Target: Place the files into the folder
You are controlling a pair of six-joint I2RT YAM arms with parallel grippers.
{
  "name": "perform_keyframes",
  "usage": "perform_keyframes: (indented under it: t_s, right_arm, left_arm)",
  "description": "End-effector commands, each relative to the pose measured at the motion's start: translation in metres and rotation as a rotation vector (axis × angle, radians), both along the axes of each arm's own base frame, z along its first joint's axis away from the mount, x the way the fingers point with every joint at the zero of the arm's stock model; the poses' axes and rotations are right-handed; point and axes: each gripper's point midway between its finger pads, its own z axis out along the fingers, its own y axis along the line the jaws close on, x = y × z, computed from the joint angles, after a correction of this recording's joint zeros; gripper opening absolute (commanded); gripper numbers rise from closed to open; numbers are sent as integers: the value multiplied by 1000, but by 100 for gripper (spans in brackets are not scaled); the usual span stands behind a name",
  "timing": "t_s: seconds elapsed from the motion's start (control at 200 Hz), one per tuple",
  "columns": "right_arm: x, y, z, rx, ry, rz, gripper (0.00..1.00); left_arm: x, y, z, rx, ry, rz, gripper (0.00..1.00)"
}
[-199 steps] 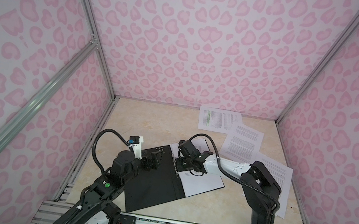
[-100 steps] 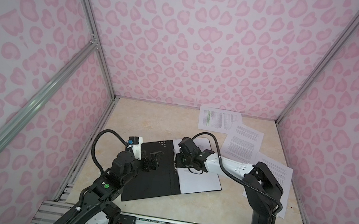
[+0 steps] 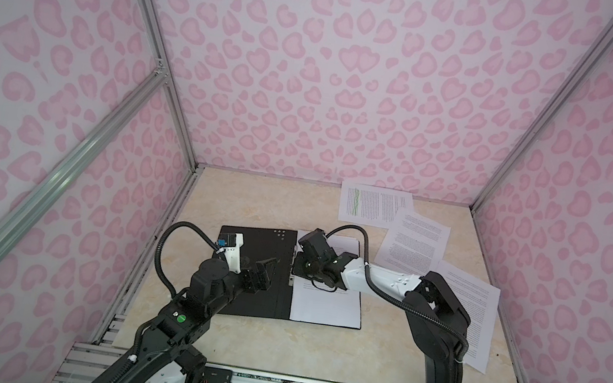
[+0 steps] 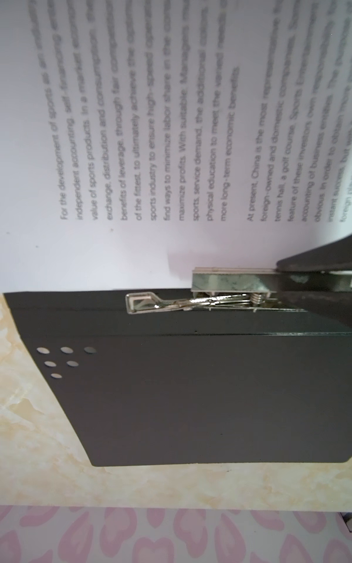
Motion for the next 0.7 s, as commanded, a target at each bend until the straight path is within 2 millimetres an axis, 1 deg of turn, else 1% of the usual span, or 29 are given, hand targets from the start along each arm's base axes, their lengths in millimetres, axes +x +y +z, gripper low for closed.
perform_keyframes:
  t_s: [0.0, 0.095, 0.205, 0.3, 0.335, 0.39, 0.4, 0.415, 0.42, 0.425, 0.43, 0.45, 0.525, 0.58, 0.635, 0.685, 0.695]
  right_arm:
    - [8, 13, 5, 61, -21, -62, 7]
    - [6, 16, 0, 45, -20, -74, 11]
    - [5, 16, -8, 43, -5, -86, 13]
    - [4, 18, -10, 50, 0, -85, 16]
    - [4, 17, -11, 49, 2, -85, 19]
    - [4, 17, -9, 45, -1, -83, 28]
    - [5, 17, -7, 43, -6, -84, 31]
    - [4, 17, -7, 40, -9, -83, 33]
    - [4, 17, -6, 37, -12, -83, 36]
    - [4, 17, -6, 37, -12, -83, 36]
    - [5, 16, -4, 36, -16, -86, 38]
    - [5, 15, -1, 28, -25, -85, 42]
    - [7, 12, 10, 11, -55, -88, 54]
    - [7, 10, 18, 7, -71, -82, 59]
    - [8, 6, 32, -6, -101, -68, 64]
    - [9, -5, 47, -39, -139, -61, 69]
    - [9, -10, 51, -54, -150, -60, 70]
  left_arm:
    - [2, 1, 5, -2, -13, 10, 98]
    - [1, 1, 5, -3, -13, 10, 98]
    - [1, 2, 6, -5, -16, 10, 98]
    - [1, 2, 7, -6, -19, 10, 98]
    - [1, 2, 6, -5, -19, 10, 98]
    - [1, 2, 6, -5, -19, 11, 97]
    - [1, 2, 6, -5, -18, 11, 97]
    - [1, 2, 6, -5, -18, 10, 97]
    - [1, 2, 6, -6, -19, 10, 97]
    - [1, 2, 6, -5, -17, 11, 98]
    - [1, 2, 6, -5, -18, 11, 98]
    - [1, 2, 6, -5, -17, 10, 98]
    - [1, 2, 5, -4, -16, 11, 98]
    - [1, 2, 6, -4, -18, 13, 98]
    - [0, 2, 6, -5, -19, 12, 98]
    - [0, 3, 8, -6, -24, 12, 98]
    - [0, 3, 8, -8, -25, 12, 97]
